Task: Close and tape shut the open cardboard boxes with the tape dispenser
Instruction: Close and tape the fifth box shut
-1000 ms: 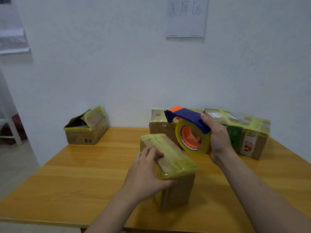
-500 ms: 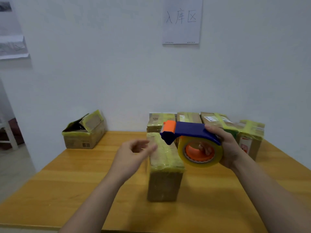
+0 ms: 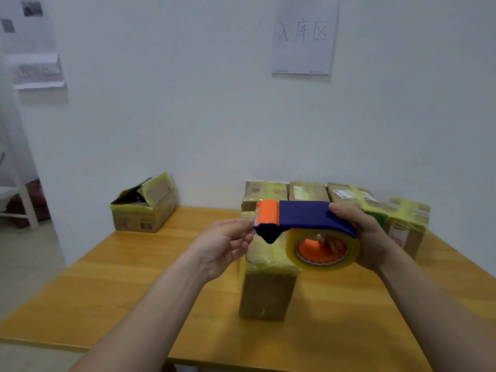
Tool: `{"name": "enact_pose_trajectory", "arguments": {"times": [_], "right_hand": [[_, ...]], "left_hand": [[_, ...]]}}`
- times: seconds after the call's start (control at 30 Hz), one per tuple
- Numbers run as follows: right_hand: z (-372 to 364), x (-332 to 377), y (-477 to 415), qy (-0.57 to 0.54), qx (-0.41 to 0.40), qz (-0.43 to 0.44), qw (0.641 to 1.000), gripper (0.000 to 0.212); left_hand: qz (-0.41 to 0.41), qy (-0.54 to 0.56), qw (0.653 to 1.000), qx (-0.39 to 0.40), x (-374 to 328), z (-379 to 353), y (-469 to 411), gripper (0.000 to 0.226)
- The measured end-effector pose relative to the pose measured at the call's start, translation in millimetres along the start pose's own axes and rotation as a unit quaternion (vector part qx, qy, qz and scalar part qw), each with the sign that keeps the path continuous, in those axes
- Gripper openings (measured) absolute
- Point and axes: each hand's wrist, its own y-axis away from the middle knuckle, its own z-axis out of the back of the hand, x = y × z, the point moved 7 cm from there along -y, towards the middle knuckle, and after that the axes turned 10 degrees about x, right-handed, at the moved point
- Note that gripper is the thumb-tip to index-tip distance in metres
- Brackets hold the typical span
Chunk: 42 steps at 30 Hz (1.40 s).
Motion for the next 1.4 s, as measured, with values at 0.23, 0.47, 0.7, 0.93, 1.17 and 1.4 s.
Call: {"name": "enact_pose_trajectory", "arguments": {"times": [0.23, 0.47, 0.7, 0.93, 1.17, 1.4], "right_hand": [[5.9, -3.7, 6.2, 0.050, 0.009, -0.026, 0.998, 0.067], [14.2, -4.7, 10.8, 0.078, 0.013, -0.044, 0.996, 0.063], [38.7, -7.2, 23.2, 0.066, -0.043, -0.044, 0.996, 0.049], [50.4, -13.5, 32.3, 0.088, -0.033, -0.067, 0.993, 0.044], [49.6, -13.8, 26.2, 0.123, -0.014, -0.074, 0.990, 0.042], [43.6, -8.4, 22.3, 0.149, -0.005, -0.073, 0.986, 0.033]], "left_hand": [[0.008, -0.132, 0.991, -0.030, -0.8, -4.9, -5.5, 0.020], [0.012, -0.189, 0.981, -0.043, -3.0, -4.8, -12.5, 0.021], [-0.007, -0.188, 0.979, -0.076, -9.7, 12.9, -9.5, 0.009], [0.010, -0.291, 0.954, -0.076, 3.3, 22.7, -1.9, 0.014], [0.024, -0.354, 0.931, -0.086, 9.9, 27.0, 0.9, 0.014], [0.019, -0.372, 0.923, -0.095, 13.2, 28.2, 4.9, 0.016]]}}
